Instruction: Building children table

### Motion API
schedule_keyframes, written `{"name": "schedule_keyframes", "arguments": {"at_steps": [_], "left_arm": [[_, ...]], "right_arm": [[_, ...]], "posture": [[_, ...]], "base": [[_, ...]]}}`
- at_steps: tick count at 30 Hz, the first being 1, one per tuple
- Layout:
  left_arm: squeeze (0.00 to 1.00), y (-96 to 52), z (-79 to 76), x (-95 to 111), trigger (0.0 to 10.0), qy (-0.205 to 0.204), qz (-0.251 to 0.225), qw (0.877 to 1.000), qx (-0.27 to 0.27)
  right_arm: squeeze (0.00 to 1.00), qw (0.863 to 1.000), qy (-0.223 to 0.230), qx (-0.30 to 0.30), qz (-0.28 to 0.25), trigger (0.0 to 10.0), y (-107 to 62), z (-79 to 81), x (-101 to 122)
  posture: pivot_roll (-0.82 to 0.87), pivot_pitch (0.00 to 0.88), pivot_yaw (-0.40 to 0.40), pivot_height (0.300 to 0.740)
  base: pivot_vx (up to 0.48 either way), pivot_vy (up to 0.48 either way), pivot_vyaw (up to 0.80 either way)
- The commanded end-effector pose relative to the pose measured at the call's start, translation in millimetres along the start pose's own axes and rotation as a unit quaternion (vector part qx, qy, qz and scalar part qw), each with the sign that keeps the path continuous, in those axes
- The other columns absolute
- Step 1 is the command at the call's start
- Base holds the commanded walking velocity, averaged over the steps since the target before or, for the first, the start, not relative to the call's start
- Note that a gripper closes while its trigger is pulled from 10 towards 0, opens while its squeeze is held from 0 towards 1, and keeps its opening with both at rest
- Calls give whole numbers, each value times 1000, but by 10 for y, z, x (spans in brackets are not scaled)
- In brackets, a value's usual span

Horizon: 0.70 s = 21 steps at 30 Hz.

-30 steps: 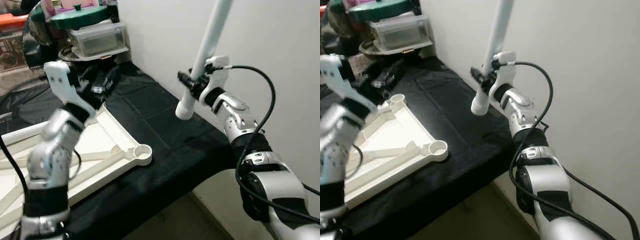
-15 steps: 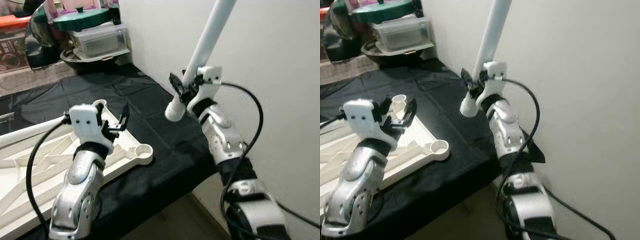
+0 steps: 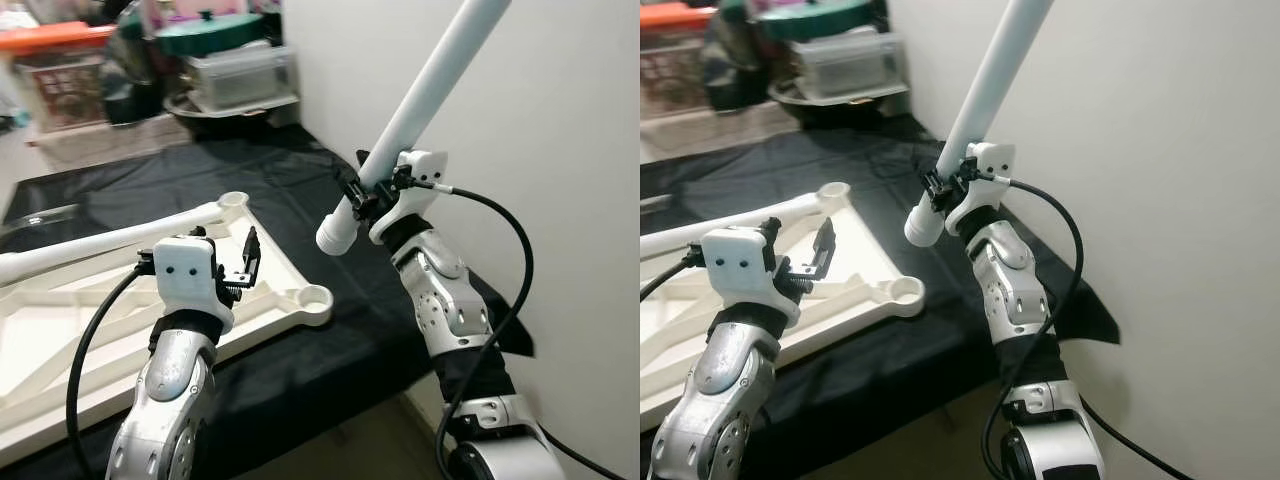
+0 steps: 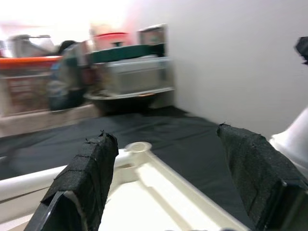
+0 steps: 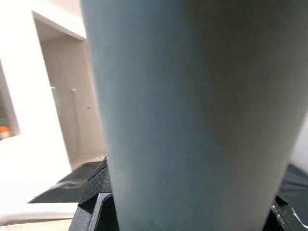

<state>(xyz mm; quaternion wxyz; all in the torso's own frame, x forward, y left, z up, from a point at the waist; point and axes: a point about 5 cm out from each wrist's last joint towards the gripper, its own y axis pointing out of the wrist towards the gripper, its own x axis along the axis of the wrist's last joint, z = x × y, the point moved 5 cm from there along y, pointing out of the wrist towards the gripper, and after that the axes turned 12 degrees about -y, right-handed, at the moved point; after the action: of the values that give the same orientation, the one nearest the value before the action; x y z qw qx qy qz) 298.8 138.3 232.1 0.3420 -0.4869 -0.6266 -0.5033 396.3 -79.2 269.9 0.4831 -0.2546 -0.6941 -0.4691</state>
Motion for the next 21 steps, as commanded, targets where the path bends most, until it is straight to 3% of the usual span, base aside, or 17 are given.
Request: {"name": "schedule_keyframes", "arguments": {"at_steps": [1, 21], "left_arm": [[0, -27, 20, 19, 10000, 2, 1, 1000, 14], [0, -20, 78, 56, 10000, 15, -4, 999, 36]], "right_arm": [[0, 1000, -3, 8, -3, 10000, 2, 61, 37], [0, 1000, -11, 5, 3, 10000, -1, 95, 53]], "posture": [[-65, 0, 45, 740], [-49, 0, 51, 740]], "base": [[0, 0, 800], [0, 0, 766]]}}
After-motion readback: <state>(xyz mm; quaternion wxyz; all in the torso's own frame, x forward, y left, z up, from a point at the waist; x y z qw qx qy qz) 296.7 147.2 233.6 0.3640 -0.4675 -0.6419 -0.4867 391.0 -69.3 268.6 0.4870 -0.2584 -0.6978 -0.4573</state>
